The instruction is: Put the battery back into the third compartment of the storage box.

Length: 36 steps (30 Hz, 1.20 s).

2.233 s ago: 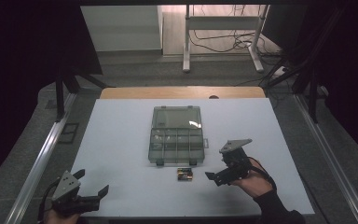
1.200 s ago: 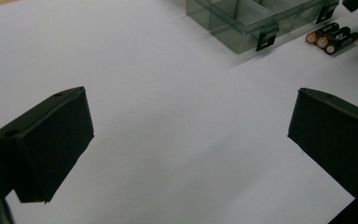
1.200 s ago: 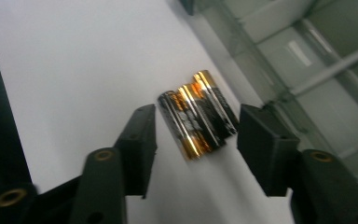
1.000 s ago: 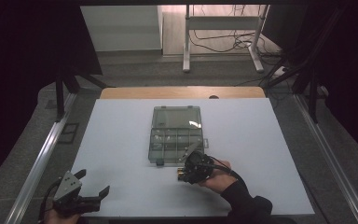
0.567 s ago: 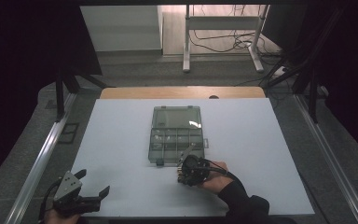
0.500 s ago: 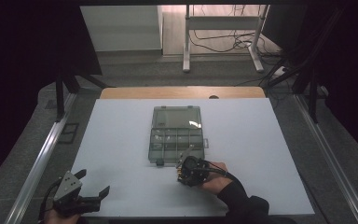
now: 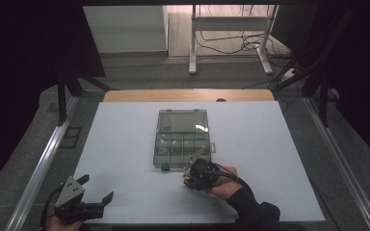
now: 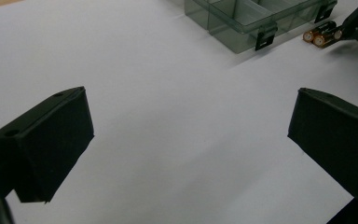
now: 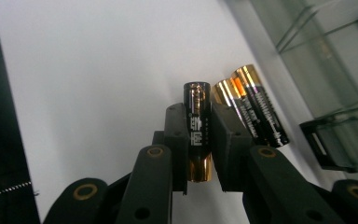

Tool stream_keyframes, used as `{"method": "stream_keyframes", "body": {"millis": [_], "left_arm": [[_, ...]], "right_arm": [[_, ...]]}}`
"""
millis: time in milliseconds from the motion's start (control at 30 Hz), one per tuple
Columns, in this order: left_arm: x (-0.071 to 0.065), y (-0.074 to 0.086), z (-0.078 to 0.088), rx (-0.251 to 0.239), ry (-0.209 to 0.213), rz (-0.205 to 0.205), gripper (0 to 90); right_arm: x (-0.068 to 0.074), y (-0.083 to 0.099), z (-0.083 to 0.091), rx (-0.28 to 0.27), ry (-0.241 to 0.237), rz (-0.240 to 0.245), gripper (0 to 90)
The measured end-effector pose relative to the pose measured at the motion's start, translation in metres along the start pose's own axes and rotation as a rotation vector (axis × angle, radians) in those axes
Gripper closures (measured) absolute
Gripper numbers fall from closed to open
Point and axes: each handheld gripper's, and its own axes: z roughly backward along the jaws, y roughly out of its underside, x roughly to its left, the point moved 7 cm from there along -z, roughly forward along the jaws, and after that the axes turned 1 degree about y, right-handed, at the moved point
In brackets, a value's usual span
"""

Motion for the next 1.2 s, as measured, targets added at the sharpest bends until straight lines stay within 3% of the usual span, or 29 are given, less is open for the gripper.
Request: {"method": "stream_keyframes", "body": {"millis": [533, 1200], "left_arm": [[0.000, 0.000, -0.001, 0.002, 0.000, 0.003, 0.4], [0.000, 0.000, -0.001, 0.002, 0.002, 0.007, 0.4]], "right_arm": [[-0.021, -0.011, 0.029, -0.081, 0.033, -0.074, 76.2], [-0.068, -0.042, 0.048, -0.143, 0.106, -0.152, 76.2]]}}
